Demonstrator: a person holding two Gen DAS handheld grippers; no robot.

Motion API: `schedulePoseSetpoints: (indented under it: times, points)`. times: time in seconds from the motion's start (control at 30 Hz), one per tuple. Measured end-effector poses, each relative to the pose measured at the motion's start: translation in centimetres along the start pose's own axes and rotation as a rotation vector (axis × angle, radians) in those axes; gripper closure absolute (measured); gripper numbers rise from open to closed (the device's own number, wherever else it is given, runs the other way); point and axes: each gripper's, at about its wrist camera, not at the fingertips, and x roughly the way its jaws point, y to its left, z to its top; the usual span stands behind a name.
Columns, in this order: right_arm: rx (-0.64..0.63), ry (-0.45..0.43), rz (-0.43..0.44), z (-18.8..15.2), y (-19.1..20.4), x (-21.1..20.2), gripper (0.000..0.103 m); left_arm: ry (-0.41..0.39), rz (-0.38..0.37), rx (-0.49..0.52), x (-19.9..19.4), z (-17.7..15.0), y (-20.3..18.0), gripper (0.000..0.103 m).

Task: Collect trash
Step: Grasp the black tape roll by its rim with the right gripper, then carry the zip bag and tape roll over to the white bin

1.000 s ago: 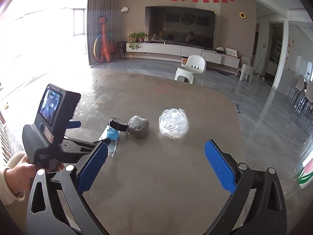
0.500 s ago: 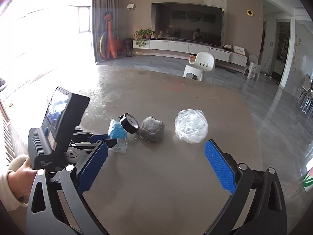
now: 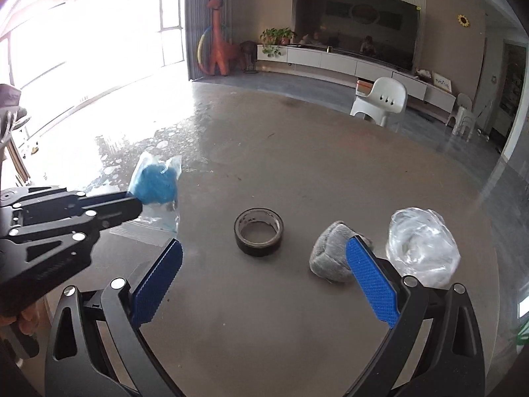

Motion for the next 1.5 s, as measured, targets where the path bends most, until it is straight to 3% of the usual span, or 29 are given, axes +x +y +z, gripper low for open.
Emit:
schedulePoseSetpoints:
  times: [0.23,0.33,0.43,0.5,0.57,0.7,0.87,1.07,1.5]
  points:
    - [0.022,0.093,0.016,1.0,0.8,5.5,0.006,-0.032,0.003,-0.031,-0.6,0.0,2.7,0.094]
    - [0.042,0.147,0.013,0.8,0.8,7.5,0.013,-0.032,-0.015,-0.045,-0.3,0.0,3.1,0.094]
    - [0.058,0.189,0.004,0.5,0.6,8.6,0.028,-0.032,-0.039,-0.059,-0.5,0.0,3.7,0.094]
    - [0.063,0.186,-0.007,0.7,0.5,8.3,0.053,-0.037,-0.045,-0.063,-0.6,-0.1,3.8,0.094]
    - [0.091,0.166,0.007,0.8,0.0,7.6,0.053,-0.042,-0.053,-0.067,-0.9,-0.2,4.2,0.094]
    - [0.061,0.103,-0.023,1.0,0.5,4.5,0.053,-0.06,-0.072,-0.062,-1.1,-0.3,3.9,0.094]
    - [-0.009,-0.002,-0.087,1.3,1.4,-2.3,0.053,-0.097,-0.133,-0.06,-3.1,-0.2,3.7,0.094]
    - [0.042,-0.089,-0.127,0.1,-0.2,-10.2,0.053,-0.119,-0.207,-0.041,-6.2,-0.2,1.9,0.094]
    - [0.195,-0.151,-0.267,-7.5,-4.9,-21.2,0.053,-0.115,-0.35,0.121,-12.4,-1.5,-8.2,0.094]
